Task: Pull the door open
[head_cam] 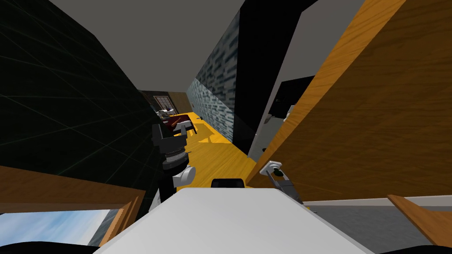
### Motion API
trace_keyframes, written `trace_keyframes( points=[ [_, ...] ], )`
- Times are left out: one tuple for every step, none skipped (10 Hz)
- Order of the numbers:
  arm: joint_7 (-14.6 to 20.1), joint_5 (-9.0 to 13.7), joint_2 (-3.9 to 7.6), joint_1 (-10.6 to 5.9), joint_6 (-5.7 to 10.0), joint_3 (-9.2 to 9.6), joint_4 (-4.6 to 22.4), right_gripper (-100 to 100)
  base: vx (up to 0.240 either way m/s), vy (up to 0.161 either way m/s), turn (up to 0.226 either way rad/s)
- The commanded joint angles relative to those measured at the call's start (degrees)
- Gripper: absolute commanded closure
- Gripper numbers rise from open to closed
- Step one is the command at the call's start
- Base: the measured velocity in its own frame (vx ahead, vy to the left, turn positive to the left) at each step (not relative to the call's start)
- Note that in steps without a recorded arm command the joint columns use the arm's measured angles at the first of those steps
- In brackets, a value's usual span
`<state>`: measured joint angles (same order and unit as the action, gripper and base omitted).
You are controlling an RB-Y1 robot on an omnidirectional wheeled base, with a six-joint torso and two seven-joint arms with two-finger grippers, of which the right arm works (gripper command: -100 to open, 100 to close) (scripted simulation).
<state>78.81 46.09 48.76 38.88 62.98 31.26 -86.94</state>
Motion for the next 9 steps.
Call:
trace_keyframes(
  points=[
    [0.4,-1.0,-0.39,0.66,0.27,1.74,0.2,100,0.002,0.006,-0.004],
    [0.4,-1.0,-0.39,0.66,0.27,1.74,0.2,100,-0.005,-0.013,-0.016],
    [0.8,-1.3,-0.06,1.00,1.22,2.04,0.6,100,-0.004,-0.008,0.009],
    [1.3,-1.6,0.26,1.35,2.17,2.33,1.1,100,-0.005,0.008,0.008],
    [1.7,-2.0,0.59,1.69,3.12,2.63,1.5,100,-0.007,0.009,-0.018],
    [2.1,-2.3,0.91,2.03,4.05,2.92,2.0,100,-0.012,0.002,-0.003],
    [2.6,-2.6,1.23,2.37,4.98,3.21,2.4,100,-0.011,-0.010,-0.004],
    [3.0,-2.9,1.55,2.71,5.90,3.50,2.8,100,-0.013,-0.012,-0.016],
    [3.9,-3.6,2.18,3.37,7.71,4.08,3.7,100,-0.024,-0.012,-0.011]
  ],
)
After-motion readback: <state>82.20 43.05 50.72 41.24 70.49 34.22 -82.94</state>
